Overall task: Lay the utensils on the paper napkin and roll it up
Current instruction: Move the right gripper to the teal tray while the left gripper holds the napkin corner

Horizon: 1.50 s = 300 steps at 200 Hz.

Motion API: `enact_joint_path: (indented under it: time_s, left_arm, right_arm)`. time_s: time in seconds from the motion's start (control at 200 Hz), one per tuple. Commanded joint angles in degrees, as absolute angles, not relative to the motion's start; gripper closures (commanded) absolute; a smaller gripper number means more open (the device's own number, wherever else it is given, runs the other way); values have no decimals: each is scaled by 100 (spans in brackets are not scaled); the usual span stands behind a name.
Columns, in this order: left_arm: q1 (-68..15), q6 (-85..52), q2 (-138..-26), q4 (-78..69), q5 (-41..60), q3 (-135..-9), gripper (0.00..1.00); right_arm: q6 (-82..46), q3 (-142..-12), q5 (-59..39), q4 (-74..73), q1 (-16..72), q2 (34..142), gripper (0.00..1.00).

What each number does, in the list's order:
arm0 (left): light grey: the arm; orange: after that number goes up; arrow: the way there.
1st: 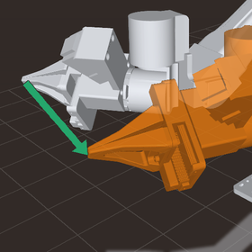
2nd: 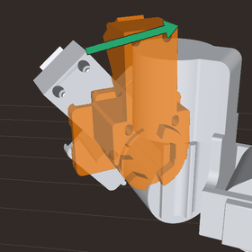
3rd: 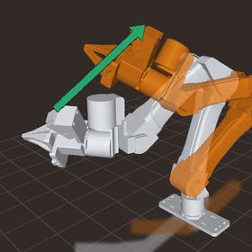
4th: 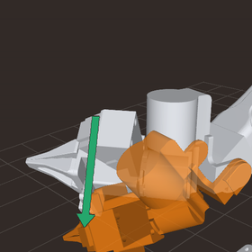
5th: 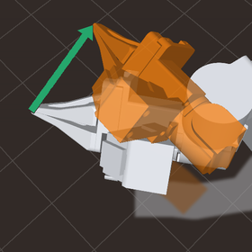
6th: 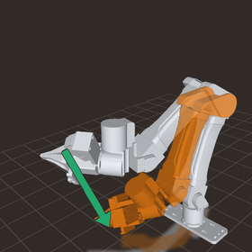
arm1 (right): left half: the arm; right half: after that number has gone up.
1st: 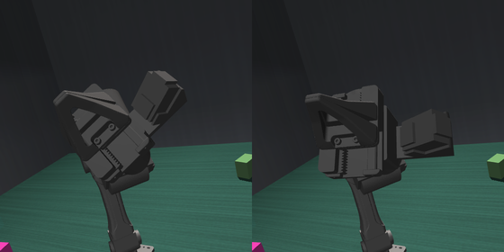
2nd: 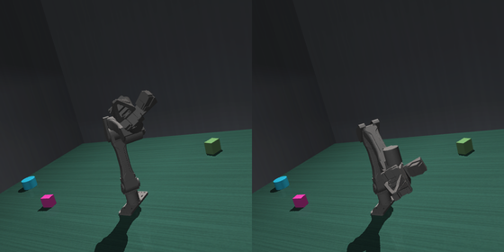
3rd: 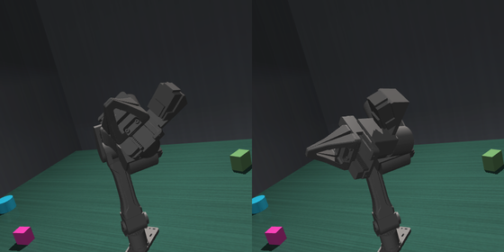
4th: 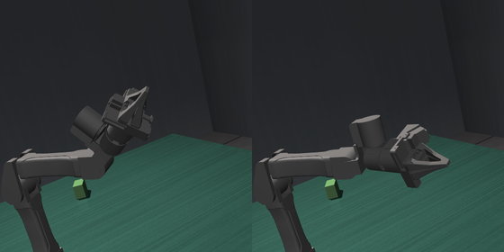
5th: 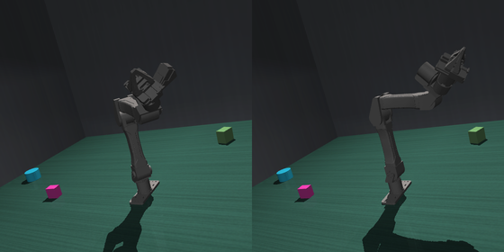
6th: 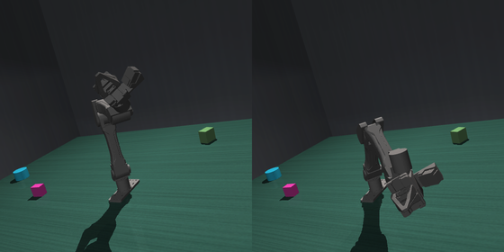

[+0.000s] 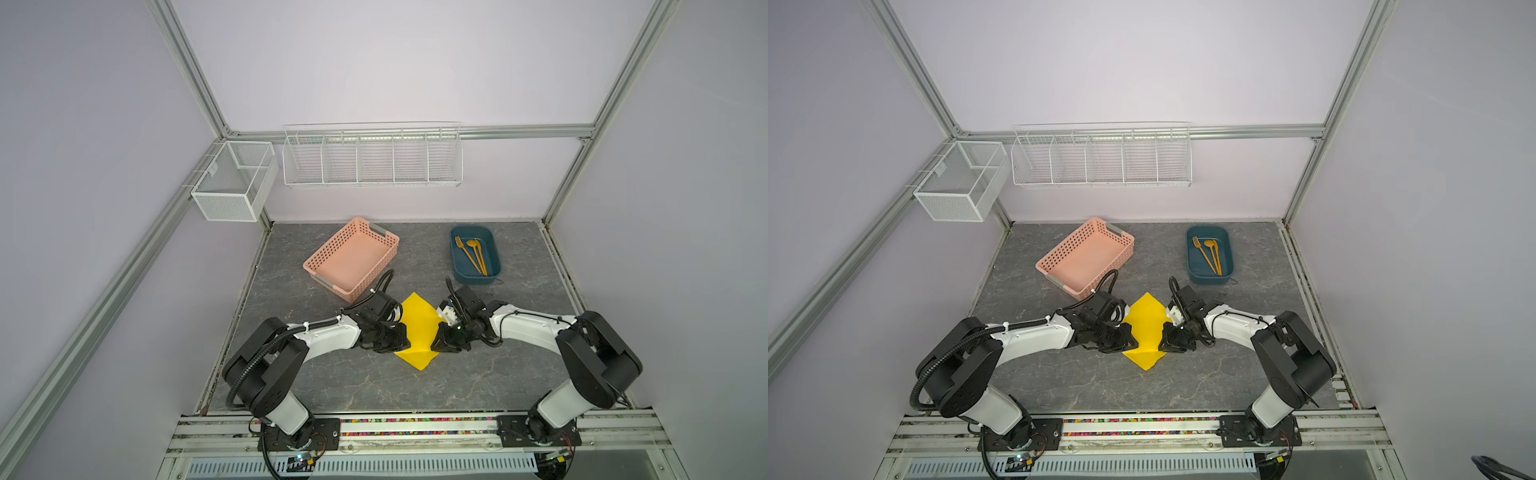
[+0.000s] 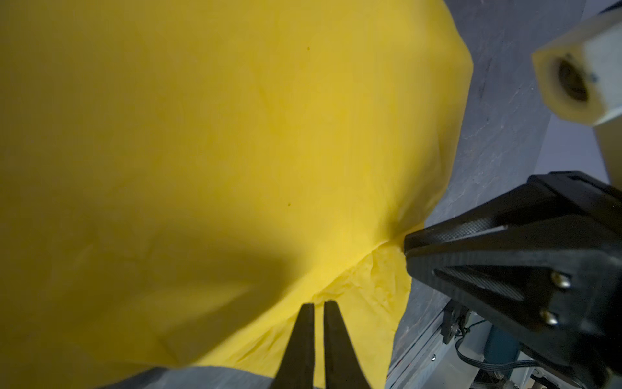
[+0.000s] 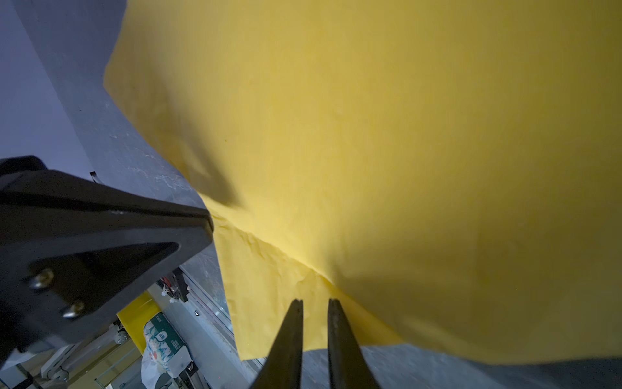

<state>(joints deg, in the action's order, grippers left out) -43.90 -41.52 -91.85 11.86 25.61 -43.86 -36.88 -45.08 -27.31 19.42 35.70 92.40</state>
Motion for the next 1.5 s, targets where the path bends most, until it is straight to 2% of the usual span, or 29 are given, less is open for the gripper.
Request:
enact_joint_path:
  time_s: [0.0,0.13,0.4,0.71,0.935,1.07,1.165,1.375,1.495]
  left_arm:
    - [-4403,-4239,-9352,1046,2591,-4359,90]
    - [-4403,-4231,-9509,1072,2516,-4278,91]
    - [-4403,-4080,-9494,1362,2264,-4296,91]
    - [-4395,-3947,-9340,1625,2017,-4548,88]
    - [-4395,-3887,-8871,1764,1923,-4930,81]
    - [-4395,-3841,-8604,1954,1800,-5173,80]
    - [-4394,-3854,-8434,2007,1654,-5242,79]
    - [-4303,-3827,-8356,2030,1598,-5256,79]
    - [-4271,-3799,-8392,2048,1610,-5266,79]
  right_arm:
    - [-3590,-4377,-2690,1933,3533,9366,82]
    - [-3573,-4359,-2699,1951,3525,9347,82]
    - [-3274,-4815,-2575,2586,3218,8489,81]
    - [-2546,-5862,-2593,3512,1831,7974,72]
    - [-1969,-7286,-2127,4150,961,8714,66]
    - [-1595,-8347,-1319,4803,819,9437,67]
    - [-1359,-9001,-1089,5115,818,9948,67]
    - [-1166,-10014,-1267,5445,835,11091,63]
    - [-1229,-10317,-1816,5390,932,11565,54]
